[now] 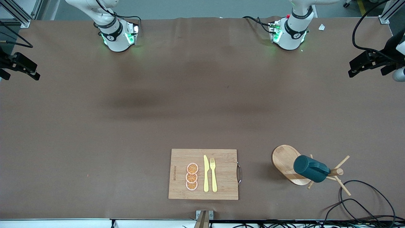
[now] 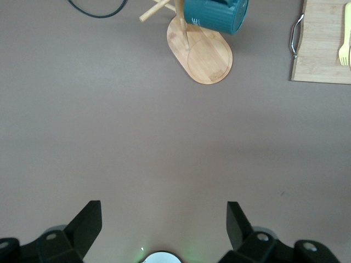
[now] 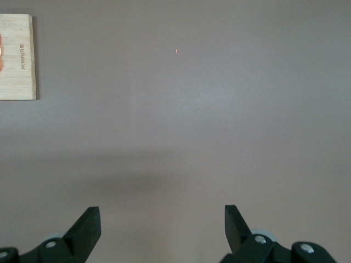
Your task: Pass cup and hang on rack
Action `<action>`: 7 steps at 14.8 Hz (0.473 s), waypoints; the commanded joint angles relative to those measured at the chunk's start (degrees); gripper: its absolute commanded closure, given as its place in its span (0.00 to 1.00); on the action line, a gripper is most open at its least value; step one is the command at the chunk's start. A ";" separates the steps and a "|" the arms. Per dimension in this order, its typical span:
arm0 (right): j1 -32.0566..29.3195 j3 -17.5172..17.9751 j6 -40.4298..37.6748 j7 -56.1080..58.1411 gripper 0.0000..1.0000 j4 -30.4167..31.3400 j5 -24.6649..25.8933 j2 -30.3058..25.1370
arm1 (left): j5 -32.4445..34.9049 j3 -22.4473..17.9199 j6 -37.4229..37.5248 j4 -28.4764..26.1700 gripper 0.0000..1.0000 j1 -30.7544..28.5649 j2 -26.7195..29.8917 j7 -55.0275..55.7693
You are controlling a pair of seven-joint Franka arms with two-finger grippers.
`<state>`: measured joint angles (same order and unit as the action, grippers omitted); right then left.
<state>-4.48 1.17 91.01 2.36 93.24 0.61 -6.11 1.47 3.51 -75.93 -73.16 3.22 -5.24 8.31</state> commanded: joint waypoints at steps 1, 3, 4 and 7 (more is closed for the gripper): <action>-0.18 -0.11 0.04 -0.52 0.00 0.71 -0.35 -1.10 | -1.82 -1.58 -0.09 -4.27 0.00 1.00 3.48 -0.67; -0.18 -0.02 0.13 -0.52 0.00 0.63 -0.44 -1.10 | -1.91 -1.49 -0.27 -4.89 0.00 0.92 3.92 -0.58; -0.18 -0.11 0.13 -0.52 0.00 0.63 -0.44 -1.10 | -1.91 -1.31 -0.35 -5.15 0.00 0.83 4.01 -0.49; -0.18 -0.02 0.13 -0.60 0.00 0.63 -0.44 -1.10 | -1.91 -0.96 -0.35 -5.94 0.00 0.48 4.71 -0.14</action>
<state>-4.49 1.08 91.02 2.36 93.24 0.61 -6.11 0.35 2.82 -75.92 -76.79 3.54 -2.72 8.31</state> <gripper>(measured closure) 0.000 0.000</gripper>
